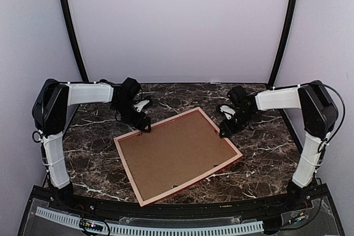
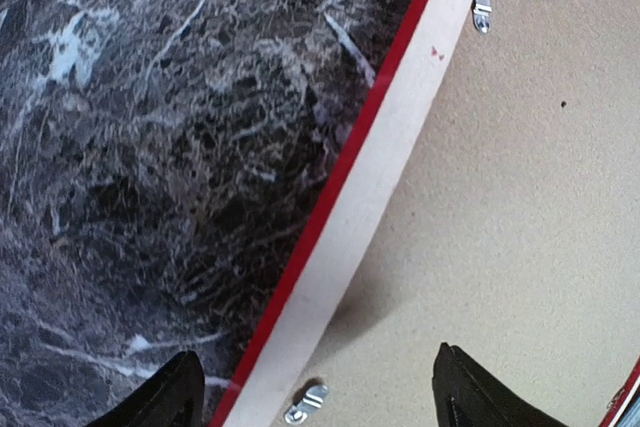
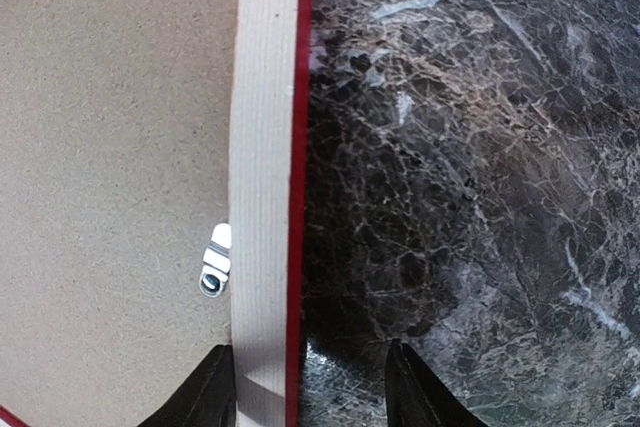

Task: Put the photo into the frame
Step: Position the photo frame at the center of the board, then rotate the photo frame at the center of the board.

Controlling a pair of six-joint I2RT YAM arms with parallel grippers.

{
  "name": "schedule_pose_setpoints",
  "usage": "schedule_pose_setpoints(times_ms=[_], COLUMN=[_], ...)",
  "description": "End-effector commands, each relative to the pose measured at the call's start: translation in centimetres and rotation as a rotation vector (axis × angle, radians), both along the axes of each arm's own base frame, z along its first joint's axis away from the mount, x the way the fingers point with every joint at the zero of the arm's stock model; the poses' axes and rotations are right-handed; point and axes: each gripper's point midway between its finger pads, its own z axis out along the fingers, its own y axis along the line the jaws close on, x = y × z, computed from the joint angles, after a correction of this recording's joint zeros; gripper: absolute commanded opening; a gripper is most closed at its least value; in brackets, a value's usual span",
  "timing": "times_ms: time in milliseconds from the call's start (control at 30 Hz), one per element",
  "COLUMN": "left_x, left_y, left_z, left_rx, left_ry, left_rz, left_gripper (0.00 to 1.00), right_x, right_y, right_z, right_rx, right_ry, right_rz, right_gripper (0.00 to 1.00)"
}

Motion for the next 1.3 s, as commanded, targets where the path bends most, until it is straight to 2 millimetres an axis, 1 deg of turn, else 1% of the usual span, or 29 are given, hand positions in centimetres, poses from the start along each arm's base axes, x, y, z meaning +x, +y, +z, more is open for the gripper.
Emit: schedule_pose_setpoints(times_ms=[0,100,167,267,400,500,533,633,700,767,867,1000,1033,1067,1100,1133,1167,1267], left_x=[1.3,1.7,1.8,1.9,2.1,2.0,2.0,1.9,1.8,1.6,1.2,-0.4,-1.2,-2.1,-2.5,-3.8,-4.2,-6.8], left_y=[-0.7,-1.0,-1.3,-1.4,-1.5,-1.8,-1.8,-1.4,-1.3,-1.1,-0.9,-0.4,-0.1,0.2,0.2,0.6,0.5,0.4], left_z=[0.2,-0.5,-1.0,-1.8,-2.3,-2.4,-2.5,-2.6,-2.5,-2.3,-2.1,-2.7,-3.0,-3.8,-3.4,-4.4,-3.8,-4.2], left_rx=[-0.005,-0.005,-0.012,-0.009,-0.008,-0.022,-0.023,-0.011,-0.012,-0.018,-0.036,-0.068,-0.077,-0.083,-0.103,-0.105,-0.126,-0.159], left_ry=[-0.003,0.013,0.024,0.041,0.044,0.056,0.059,0.071,0.075,0.077,0.087,0.126,0.134,0.154,0.153,0.180,0.170,0.180], left_rz=[-0.047,-0.051,-0.054,-0.055,-0.053,-0.044,-0.041,-0.002,0.022,0.057,0.121,0.218,0.235,0.267,0.281,0.315,0.324,0.378], left_gripper=[0.78,0.71,0.63,0.58,0.50,0.40,0.38,0.28,0.23,0.22,0.19,0.18,0.18,0.18,0.18,0.18,0.18,0.19], right_x=[0.5,-0.3,-1.2,-1.9,-2.5,-2.9,-3.0,-3.7,-4.2,-4.7,-5.7,-7.4,-7.8,-8.2,-8.5,-8.9,-9.3,-9.9], right_y=[-1.5,-1.8,-1.7,-1.8,-2.2,-2.2,-2.2,-2.4,-2.5,-2.8,-3.0,-3.2,-3.0,-2.8,-2.5,-2.2,-1.9,-0.4], right_z=[1.2,1.9,2.2,2.7,3.4,4.0,4.2,4.5,5.0,5.6,6.0,5.8,5.6,5.4,5.1,4.7,4.2,3.5], right_rx=[0.033,0.088,0.122,0.151,0.163,0.180,0.188,0.218,0.247,0.279,0.314,0.332,0.336,0.345,0.357,0.366,0.373,0.404], right_ry=[-0.040,-0.027,-0.013,-0.001,-0.007,0.000,0.003,0.011,0.007,-0.004,-0.005,0.003,0.009,0.018,0.025,0.035,0.048,0.066], right_rz=[-0.117,-0.174,-0.192,-0.223,-0.259,-0.277,-0.291,-0.340,-0.378,-0.428,-0.488,-0.547,-0.555,-0.562,-0.566,-0.573,-0.576,-0.569], right_gripper=[0.52,0.53,0.54,0.54,0.55,0.55,0.56,0.56,0.56,0.57,0.57,0.59,0.59,0.60,0.61,0.61,0.62,0.66])
